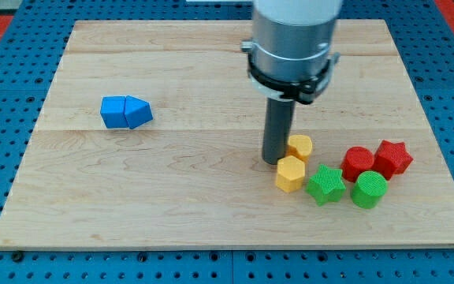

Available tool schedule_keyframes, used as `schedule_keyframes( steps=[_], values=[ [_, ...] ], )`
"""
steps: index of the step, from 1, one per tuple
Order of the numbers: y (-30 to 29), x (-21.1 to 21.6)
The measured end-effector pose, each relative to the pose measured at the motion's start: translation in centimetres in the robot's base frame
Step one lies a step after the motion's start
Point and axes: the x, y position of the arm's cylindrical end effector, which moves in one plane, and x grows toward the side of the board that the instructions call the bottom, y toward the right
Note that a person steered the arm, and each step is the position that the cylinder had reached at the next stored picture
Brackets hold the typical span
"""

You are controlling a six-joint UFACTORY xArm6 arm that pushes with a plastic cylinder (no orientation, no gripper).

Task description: Move the blue blocks to the top of the group of blocks

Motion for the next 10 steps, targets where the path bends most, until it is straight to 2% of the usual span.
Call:
schedule_keyframes(
  steps=[1, 2, 3, 5, 7, 8, 9, 10],
  values=[
    [-10.8, -1.4],
    [-25.0, -2.0],
    [-34.7, -6.7],
    [-18.1, -8.2],
    [-9.5, -10.6],
    [-5.2, -8.7],
    [1.6, -5.5],
    [-0.5, -6.5]
  ],
)
